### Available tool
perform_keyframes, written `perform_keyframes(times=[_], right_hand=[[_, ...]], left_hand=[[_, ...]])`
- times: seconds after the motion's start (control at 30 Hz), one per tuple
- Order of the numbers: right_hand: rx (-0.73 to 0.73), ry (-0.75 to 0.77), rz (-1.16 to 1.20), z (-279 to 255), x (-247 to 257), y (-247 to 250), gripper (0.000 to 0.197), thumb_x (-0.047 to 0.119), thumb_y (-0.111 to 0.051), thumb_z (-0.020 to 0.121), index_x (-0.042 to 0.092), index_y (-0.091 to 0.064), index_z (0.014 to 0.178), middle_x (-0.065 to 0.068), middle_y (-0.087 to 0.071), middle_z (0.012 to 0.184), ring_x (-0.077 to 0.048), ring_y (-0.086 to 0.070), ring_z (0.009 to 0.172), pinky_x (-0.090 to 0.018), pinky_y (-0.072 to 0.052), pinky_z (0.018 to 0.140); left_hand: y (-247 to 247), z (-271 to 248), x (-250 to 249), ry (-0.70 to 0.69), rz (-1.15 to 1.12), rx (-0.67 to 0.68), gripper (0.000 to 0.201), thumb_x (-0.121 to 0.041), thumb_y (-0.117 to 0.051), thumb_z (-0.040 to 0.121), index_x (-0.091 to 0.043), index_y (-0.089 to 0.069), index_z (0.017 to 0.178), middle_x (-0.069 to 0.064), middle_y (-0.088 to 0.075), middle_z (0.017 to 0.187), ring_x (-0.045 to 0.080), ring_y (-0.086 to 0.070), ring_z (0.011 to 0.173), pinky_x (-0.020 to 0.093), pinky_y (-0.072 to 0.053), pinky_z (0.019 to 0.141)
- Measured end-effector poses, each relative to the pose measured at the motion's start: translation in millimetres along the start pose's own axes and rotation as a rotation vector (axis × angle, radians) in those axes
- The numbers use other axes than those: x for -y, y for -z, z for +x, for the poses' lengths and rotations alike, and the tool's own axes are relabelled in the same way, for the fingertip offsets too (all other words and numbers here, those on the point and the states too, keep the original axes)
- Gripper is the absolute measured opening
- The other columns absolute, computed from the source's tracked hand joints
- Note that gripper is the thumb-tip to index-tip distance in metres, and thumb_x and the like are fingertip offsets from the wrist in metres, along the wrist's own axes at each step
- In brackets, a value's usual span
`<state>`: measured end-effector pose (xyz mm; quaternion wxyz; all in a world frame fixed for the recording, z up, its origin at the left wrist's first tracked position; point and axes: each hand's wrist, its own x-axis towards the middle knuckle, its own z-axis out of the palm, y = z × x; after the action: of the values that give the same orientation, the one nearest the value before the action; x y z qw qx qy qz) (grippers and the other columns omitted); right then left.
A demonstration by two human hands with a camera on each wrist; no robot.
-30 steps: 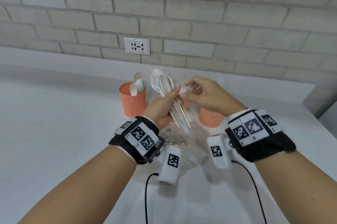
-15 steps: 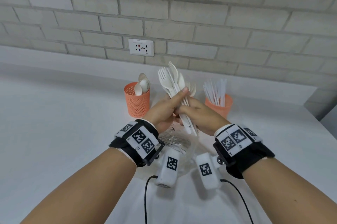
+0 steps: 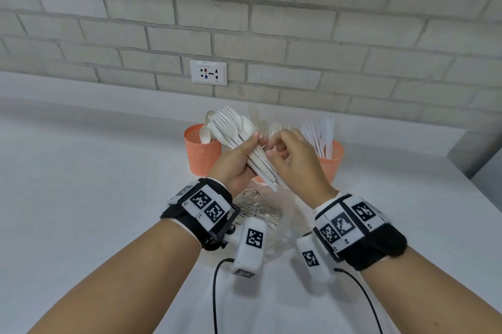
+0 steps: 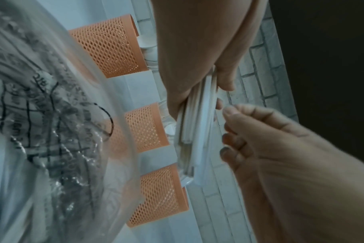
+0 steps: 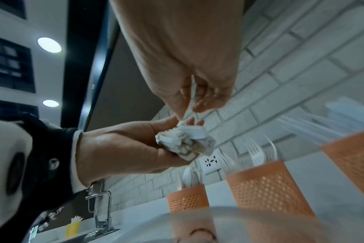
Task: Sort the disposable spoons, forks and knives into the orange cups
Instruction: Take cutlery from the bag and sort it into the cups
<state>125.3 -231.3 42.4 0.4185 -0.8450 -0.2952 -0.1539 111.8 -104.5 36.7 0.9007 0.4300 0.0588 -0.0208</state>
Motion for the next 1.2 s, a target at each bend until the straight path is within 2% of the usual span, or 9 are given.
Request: perform_keyframes(times=[0.17, 0.27, 0.4, 0.53, 0.7, 0.83, 0.93, 1.1, 1.2], right_hand=[[0.067, 0.047, 0.049, 4.3, 4.8, -1.5, 0.011, 0.009, -0.063, 0.086, 0.005, -0.066, 0.096, 0.009, -0.052, 0.077, -0.003, -0.048, 0.064, -0.009, -0.041, 0.064], [0.039, 0.025, 0.037, 7.0, 3.4, -0.6, 0.011, 0.012, -0.059, 0.089, 0.006, -0.066, 0.095, 0.001, -0.058, 0.08, -0.011, -0.053, 0.07, -0.011, -0.041, 0.065], [0.062, 0.028, -0.023, 9.7, 5.2, 1.6, 0.01, 0.012, -0.058, 0.089, 0.004, -0.064, 0.089, 0.004, -0.052, 0.069, -0.006, -0.045, 0.06, -0.009, -0.037, 0.06], [0.164, -0.025, -0.25, 13.3, 8.9, 0.4, 0.015, 0.012, -0.041, 0.096, 0.006, -0.051, 0.087, -0.003, -0.049, 0.076, -0.017, -0.046, 0.071, -0.025, -0.035, 0.062], [0.238, -0.164, -0.175, 19.3, 10.8, 6.4, 0.012, 0.015, -0.031, 0.1, 0.008, -0.035, 0.091, 0.003, -0.041, 0.064, -0.009, -0.04, 0.052, -0.018, -0.028, 0.041], [0.158, -0.128, -0.104, 15.4, 12.6, 6.6, 0.006, 0.009, -0.031, 0.098, 0.009, -0.034, 0.093, 0.005, -0.039, 0.066, -0.006, -0.036, 0.056, -0.016, -0.032, 0.044], [0.058, -0.049, 0.053, 10.6, 14.7, 6.3, 0.006, 0.009, -0.034, 0.098, 0.007, -0.039, 0.096, 0.007, -0.044, 0.069, -0.006, -0.043, 0.061, -0.012, -0.036, 0.051], [0.268, -0.003, 0.14, 5.9, 16.6, -0.1, 0.011, 0.012, -0.061, 0.086, 0.003, -0.055, 0.084, -0.001, -0.045, 0.065, -0.004, -0.04, 0.054, -0.013, -0.034, 0.053], [0.348, 0.027, 0.036, 7.6, 9.8, 2.7, 0.018, 0.005, -0.067, 0.077, 0.015, -0.052, 0.078, 0.006, -0.041, 0.065, 0.001, -0.043, 0.054, -0.01, -0.035, 0.054]], left_hand=[[-3.3, -2.8, -2.5, 0.052, -0.03, 0.101, 0.037, -0.027, -0.037, 0.1, 0.004, -0.057, 0.101, 0.015, -0.066, 0.094, 0.017, -0.069, 0.083, 0.027, -0.056, 0.079], [-5.6, -4.9, -3.1, 0.049, -0.096, 0.099, 0.03, -0.02, -0.04, 0.099, 0.002, -0.06, 0.091, 0.012, -0.072, 0.079, 0.017, -0.072, 0.074, 0.027, -0.057, 0.073], [-7.2, -6.3, -2.5, 0.056, -0.093, 0.099, 0.028, -0.018, -0.04, 0.099, 0.0, -0.06, 0.091, 0.009, -0.072, 0.074, 0.014, -0.071, 0.07, 0.026, -0.057, 0.072], [-8.6, -6.0, -0.6, 0.047, -0.048, 0.087, 0.026, -0.019, -0.042, 0.099, -0.006, -0.063, 0.091, 0.007, -0.071, 0.081, 0.015, -0.07, 0.077, 0.032, -0.053, 0.082], [-9.1, -0.9, 2.0, 0.051, -0.056, -0.024, 0.02, -0.012, -0.048, 0.096, -0.006, -0.06, 0.081, 0.006, -0.063, 0.073, 0.015, -0.064, 0.067, 0.029, -0.058, 0.064], [-8.7, 3.7, 1.5, 0.058, -0.034, -0.115, 0.017, -0.01, -0.052, 0.093, -0.006, -0.057, 0.077, 0.002, -0.061, 0.065, 0.011, -0.059, 0.066, 0.026, -0.051, 0.072], [-7.3, 6.2, 0.5, 0.051, -0.043, -0.138, 0.012, -0.01, -0.051, 0.094, -0.005, -0.058, 0.085, 0.005, -0.062, 0.077, 0.014, -0.06, 0.074, 0.028, -0.052, 0.074], [-8.4, 4.2, -1.4, 0.047, 0.039, -0.044, 0.042, -0.034, -0.042, 0.098, -0.006, -0.053, 0.069, 0.002, -0.06, 0.049, 0.012, -0.062, 0.049, 0.021, -0.054, 0.054], [-7.8, 4.9, -1.0, 0.04, 0.029, -0.053, 0.047, -0.04, -0.043, 0.096, -0.004, -0.051, 0.068, 0.009, -0.056, 0.055, 0.017, -0.06, 0.054, 0.027, -0.054, 0.06]])
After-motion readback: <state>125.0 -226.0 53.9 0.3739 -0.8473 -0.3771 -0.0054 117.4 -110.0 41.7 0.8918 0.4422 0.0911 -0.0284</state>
